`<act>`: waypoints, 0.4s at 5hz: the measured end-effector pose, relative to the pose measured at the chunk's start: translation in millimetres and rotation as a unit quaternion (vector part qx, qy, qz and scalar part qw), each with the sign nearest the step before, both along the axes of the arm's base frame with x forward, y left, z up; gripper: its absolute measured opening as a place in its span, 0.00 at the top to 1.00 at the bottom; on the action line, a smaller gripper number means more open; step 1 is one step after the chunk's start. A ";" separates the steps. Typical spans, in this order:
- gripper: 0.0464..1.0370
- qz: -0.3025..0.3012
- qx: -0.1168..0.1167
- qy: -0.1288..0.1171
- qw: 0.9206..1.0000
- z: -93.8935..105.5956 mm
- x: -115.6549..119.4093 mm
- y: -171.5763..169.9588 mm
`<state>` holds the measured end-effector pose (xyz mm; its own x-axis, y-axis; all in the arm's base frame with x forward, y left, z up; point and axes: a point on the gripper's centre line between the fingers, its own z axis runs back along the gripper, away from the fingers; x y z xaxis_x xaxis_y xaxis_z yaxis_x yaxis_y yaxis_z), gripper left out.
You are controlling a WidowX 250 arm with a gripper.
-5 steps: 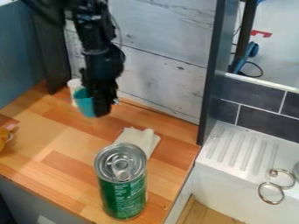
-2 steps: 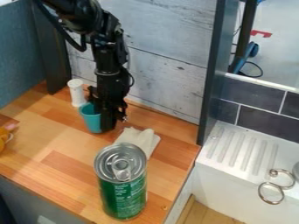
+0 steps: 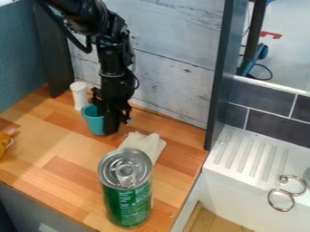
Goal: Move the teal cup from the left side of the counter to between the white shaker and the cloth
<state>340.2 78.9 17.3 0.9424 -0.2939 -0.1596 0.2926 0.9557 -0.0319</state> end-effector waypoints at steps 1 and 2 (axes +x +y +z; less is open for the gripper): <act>0.66 0.024 -0.041 0.004 0.999 -1.7 -2.9 -4.5; 0.35 0.034 -0.065 0.005 0.997 -2.3 -6.5 -2.8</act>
<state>333.7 76.1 15.0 0.9597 -0.2475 -0.1335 0.2257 0.9611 -0.1590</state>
